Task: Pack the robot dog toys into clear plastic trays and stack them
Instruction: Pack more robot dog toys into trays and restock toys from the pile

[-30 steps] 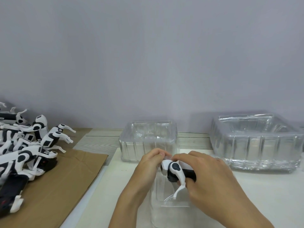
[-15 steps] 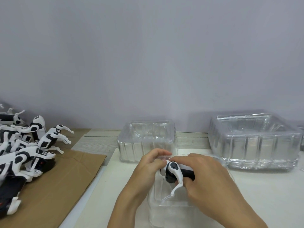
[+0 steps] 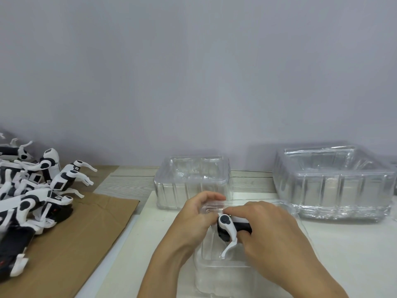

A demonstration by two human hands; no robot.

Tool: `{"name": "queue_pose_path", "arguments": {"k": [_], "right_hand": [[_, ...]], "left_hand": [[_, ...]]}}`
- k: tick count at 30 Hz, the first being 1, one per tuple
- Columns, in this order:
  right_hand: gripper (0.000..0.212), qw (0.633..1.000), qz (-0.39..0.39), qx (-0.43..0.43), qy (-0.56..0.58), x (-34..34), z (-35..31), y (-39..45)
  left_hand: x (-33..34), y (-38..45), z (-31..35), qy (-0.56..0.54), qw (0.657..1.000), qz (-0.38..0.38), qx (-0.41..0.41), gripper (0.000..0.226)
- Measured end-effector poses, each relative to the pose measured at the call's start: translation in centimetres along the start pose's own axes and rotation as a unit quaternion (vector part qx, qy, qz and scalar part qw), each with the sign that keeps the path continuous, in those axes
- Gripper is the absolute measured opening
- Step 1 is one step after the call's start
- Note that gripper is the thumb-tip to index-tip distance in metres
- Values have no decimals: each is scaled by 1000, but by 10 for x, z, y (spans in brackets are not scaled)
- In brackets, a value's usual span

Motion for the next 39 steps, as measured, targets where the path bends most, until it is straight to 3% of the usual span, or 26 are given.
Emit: {"name": "queue_pose_path", "arguments": {"k": [5,12,16,22,25,30,35,39], "right_hand": [[13,1000,-10,4,13,2,0,0],[25,999,-7,30,29,1,7,-2],[38,996,-31,32,80,-2,6,-6],[33,990,-100,32,95,3,8,-9],[51,991,-92,51,85,3,12,-9],[45,992,-71,96,36,-2,14,-7],[53,991,-69,115,-1,-3,20,-6],[41,993,-20,94,69,-14,17,-5]], "left_hand": [[-2,1,0,25,1000,11,-2,51],[-3,-1,1,22,1000,12,-11,51],[-3,-2,-1,27,999,13,-24,51],[-1,-2,-1,35,999,8,-29,51],[0,-3,0,40,999,5,-26,51],[4,-5,2,36,999,-17,-19,46],[3,-5,2,37,999,-18,-16,46],[1,-4,1,52,998,-9,-17,49]]}}
Point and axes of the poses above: each hand's wrist, its own y-axis towards the middle knuckle, its own x-axis out of the palm, z = x × y, the point moved 10 cm from there along y, towards the middle knuckle, and after that the axes turned 7 degrees about y, right-handed, at the moved point
